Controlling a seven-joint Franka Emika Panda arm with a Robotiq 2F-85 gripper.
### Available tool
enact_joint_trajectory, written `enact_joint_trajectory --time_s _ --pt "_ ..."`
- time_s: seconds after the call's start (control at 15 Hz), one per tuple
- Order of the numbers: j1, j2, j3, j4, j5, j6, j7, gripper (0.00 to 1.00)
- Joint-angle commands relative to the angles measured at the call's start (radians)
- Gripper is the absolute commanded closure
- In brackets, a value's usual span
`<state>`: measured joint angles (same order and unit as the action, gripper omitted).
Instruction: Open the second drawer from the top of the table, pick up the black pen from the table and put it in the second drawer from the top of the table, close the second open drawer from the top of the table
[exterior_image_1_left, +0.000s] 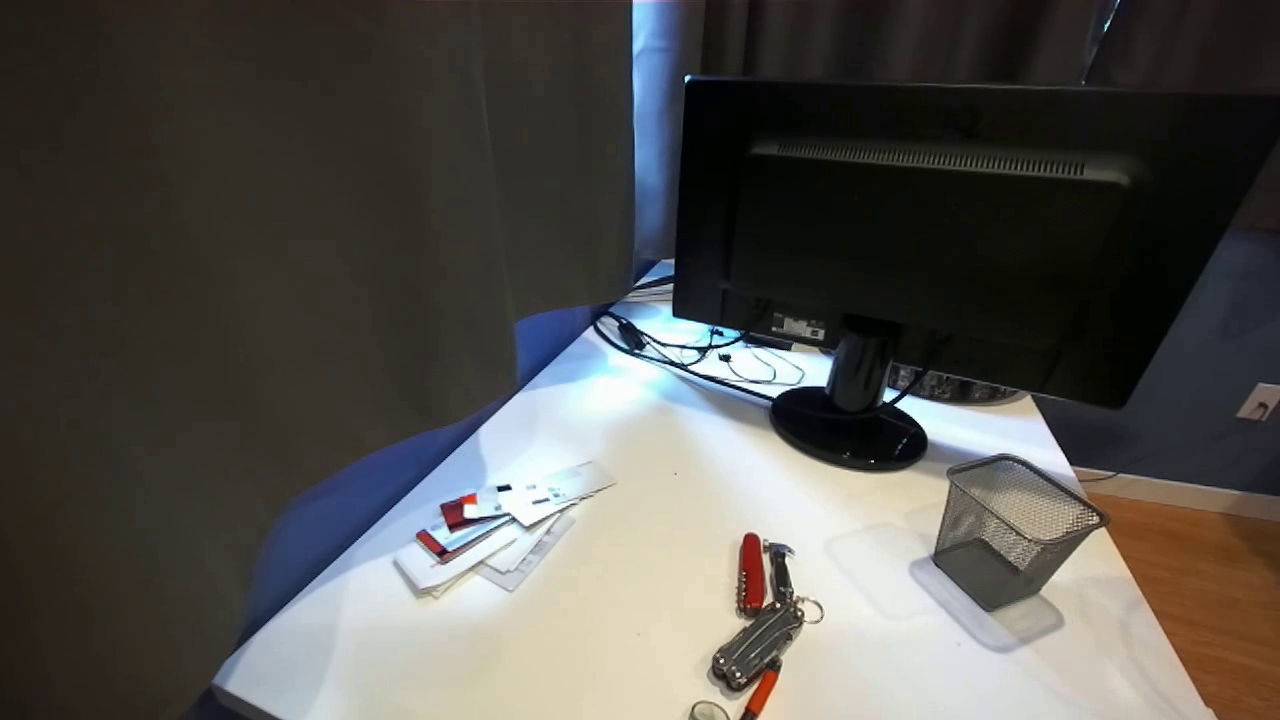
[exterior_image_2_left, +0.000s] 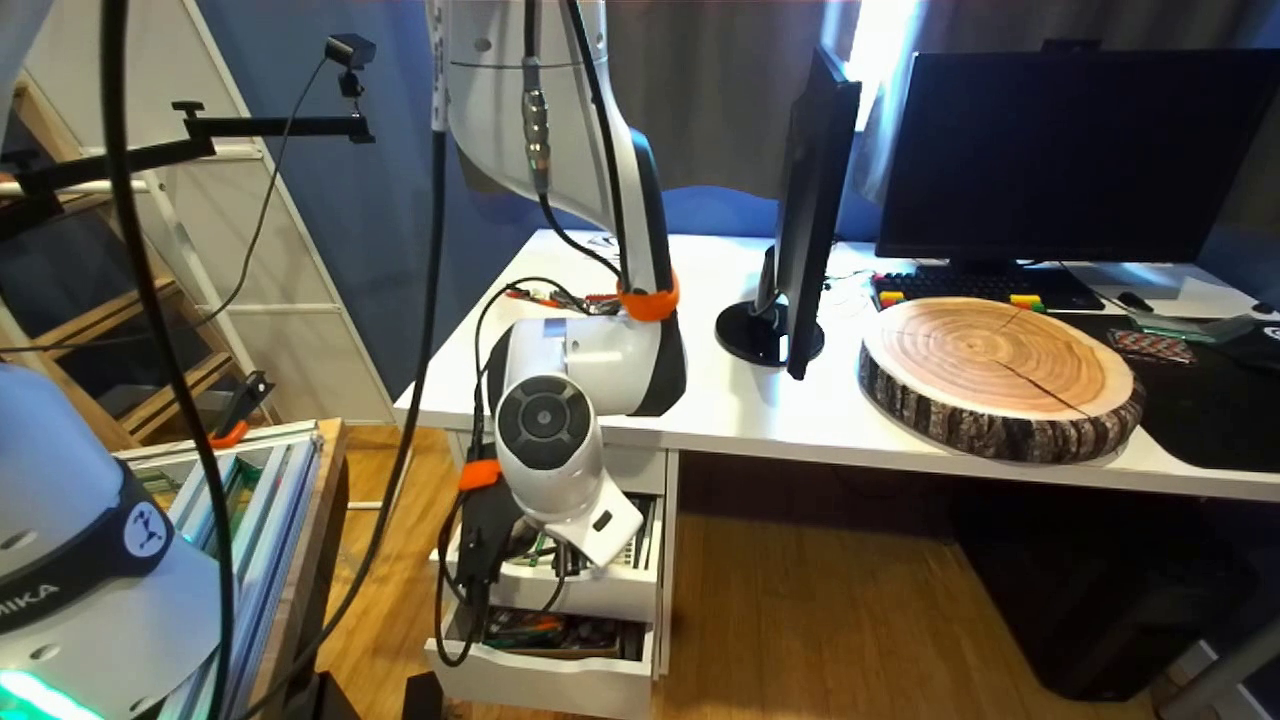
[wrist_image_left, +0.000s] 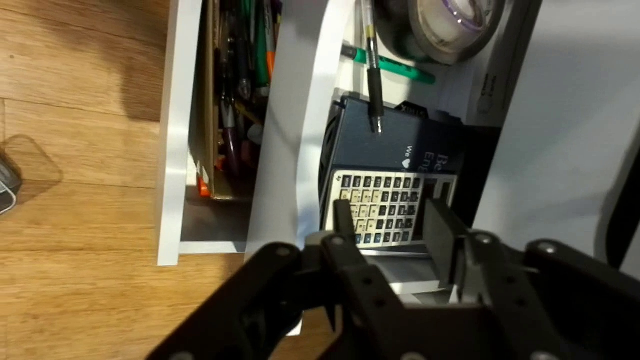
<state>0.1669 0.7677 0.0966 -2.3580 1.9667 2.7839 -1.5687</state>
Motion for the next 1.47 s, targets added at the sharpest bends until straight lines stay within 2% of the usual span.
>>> enact_joint_trajectory --time_s 0.0,0.07,0.2,0.67,1.4 --pt "-0.007 0.054 -0.017 0.027 -0.024 -0.029 -0.037 0.88" --pt "-0.003 0.071 -0.023 0.039 -0.012 -0.028 -0.046 0.95" --pt "0.001 0.1 -0.029 0.059 -0.001 -0.028 -0.06 1.0" --pt "0.013 0.168 -0.071 0.132 0.094 -0.025 -0.145 1.0" --pt "0.038 0.28 -0.105 0.253 0.31 -0.055 -0.267 1.0"
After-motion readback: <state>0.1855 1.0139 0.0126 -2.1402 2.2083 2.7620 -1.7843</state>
